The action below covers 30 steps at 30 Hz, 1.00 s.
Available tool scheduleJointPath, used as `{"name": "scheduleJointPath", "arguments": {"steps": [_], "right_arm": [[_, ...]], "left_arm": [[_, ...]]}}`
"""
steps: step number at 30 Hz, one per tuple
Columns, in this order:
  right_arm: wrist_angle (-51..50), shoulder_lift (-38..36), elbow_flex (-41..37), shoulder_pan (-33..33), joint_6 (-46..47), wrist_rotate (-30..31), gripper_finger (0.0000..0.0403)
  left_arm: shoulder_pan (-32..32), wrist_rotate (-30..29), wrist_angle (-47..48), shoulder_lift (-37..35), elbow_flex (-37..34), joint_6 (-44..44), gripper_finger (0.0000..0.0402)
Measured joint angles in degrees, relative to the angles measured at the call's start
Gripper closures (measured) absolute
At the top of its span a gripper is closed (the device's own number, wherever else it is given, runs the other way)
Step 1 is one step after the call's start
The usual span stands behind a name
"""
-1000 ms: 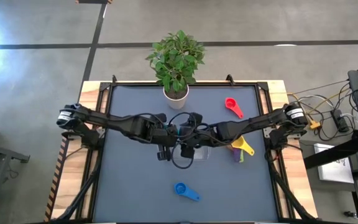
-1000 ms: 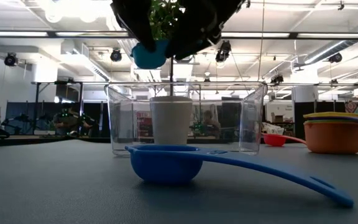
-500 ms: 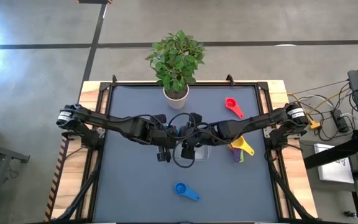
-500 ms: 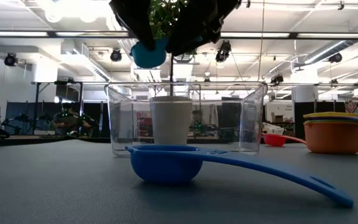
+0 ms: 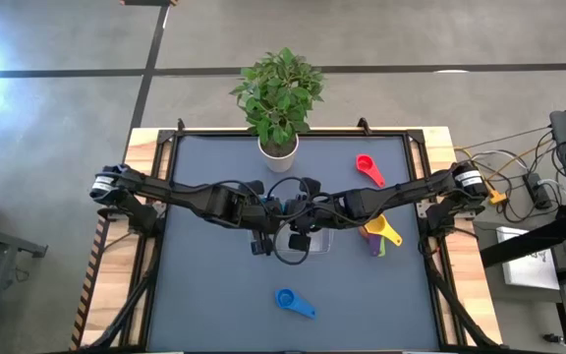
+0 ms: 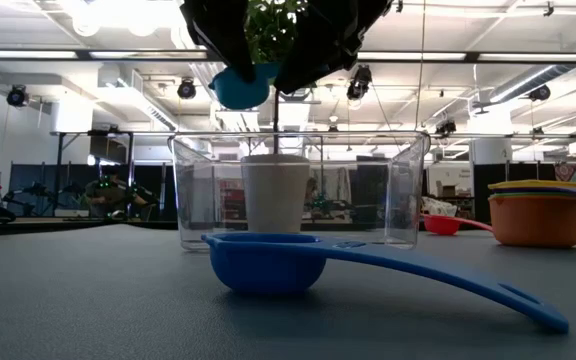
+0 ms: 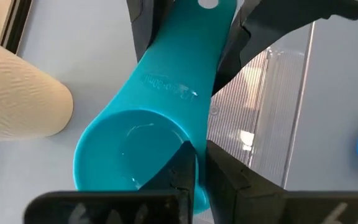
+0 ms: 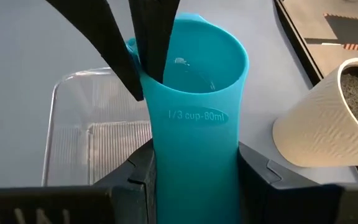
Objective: Nest measuring cups in basket
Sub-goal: Stack the light blue measuring cup on top of the yellow measuring cup
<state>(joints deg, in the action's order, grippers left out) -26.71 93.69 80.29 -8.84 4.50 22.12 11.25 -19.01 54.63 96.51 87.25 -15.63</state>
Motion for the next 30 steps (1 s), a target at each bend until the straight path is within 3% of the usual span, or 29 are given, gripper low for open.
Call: {"name": "scheduleJointPath", "arguments": {"steps": [7,16,21,30], "right_arm": [[-3.48,-2.12,-0.02,0.26,2.4,0.22,0.0278],[-13.61,-8.36,-0.23,0.06,10.41,2.52,0.0278],[-24.26,-13.46,-2.54,-3.73,20.06,7.45,0.0278],[-35.2,-26.45,-12.7,-15.97,46.19,11.36,0.0278]], "left_arm": [[0.04,0.02,0.89,-0.67,-0.07,-0.24,0.031],[3.5,-9.08,1.38,-6.72,-0.49,-2.96,0.0214],[8.53,-17.23,-2.21,-12.23,-6.09,-5.47,0.0199],[12.46,-16.69,-25.78,-22.76,-24.25,-5.13,0.0205]]}}
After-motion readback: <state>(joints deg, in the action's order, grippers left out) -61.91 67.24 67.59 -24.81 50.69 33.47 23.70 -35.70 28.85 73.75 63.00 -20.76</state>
